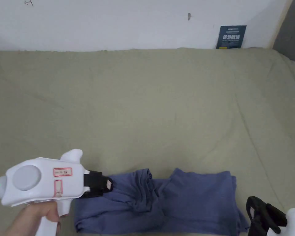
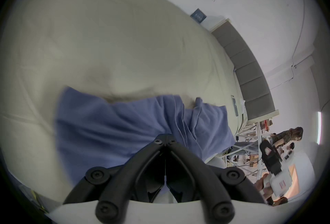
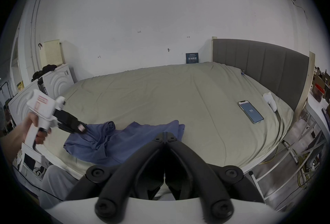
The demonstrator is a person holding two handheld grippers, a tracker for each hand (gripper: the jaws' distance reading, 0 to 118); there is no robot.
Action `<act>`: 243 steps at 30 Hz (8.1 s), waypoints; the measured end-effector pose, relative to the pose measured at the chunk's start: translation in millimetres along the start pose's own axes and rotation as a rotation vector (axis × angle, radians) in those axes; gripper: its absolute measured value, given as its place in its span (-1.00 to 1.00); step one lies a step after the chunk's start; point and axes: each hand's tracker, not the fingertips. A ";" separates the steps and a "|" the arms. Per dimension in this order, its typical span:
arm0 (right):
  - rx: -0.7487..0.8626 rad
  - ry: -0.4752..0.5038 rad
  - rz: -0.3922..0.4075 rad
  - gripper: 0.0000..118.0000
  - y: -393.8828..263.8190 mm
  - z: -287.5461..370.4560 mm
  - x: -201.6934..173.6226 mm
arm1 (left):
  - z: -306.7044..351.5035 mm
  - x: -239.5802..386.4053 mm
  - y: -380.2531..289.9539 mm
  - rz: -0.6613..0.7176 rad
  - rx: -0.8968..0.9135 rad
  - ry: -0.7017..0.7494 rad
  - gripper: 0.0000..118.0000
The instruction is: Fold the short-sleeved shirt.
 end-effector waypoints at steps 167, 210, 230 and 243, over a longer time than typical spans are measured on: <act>-0.560 0.880 -0.526 -1.00 6.1 -185.9 -37.3 | 44.5 -167.6 34.0 0.127 -0.048 -0.192 -0.56; -0.051 0.336 0.022 -1.00 118.6 -124.5 -38.1 | 127.4 -50.8 74.2 -0.141 0.469 0.391 -1.00; 0.300 0.030 0.216 -1.00 148.3 -30.0 -46.0 | 83.8 162.4 -26.1 -0.479 0.845 0.480 -1.00; 0.306 0.036 0.184 -1.00 150.0 -28.4 -40.9 | 91.9 150.7 -21.1 -0.461 0.867 0.497 -1.00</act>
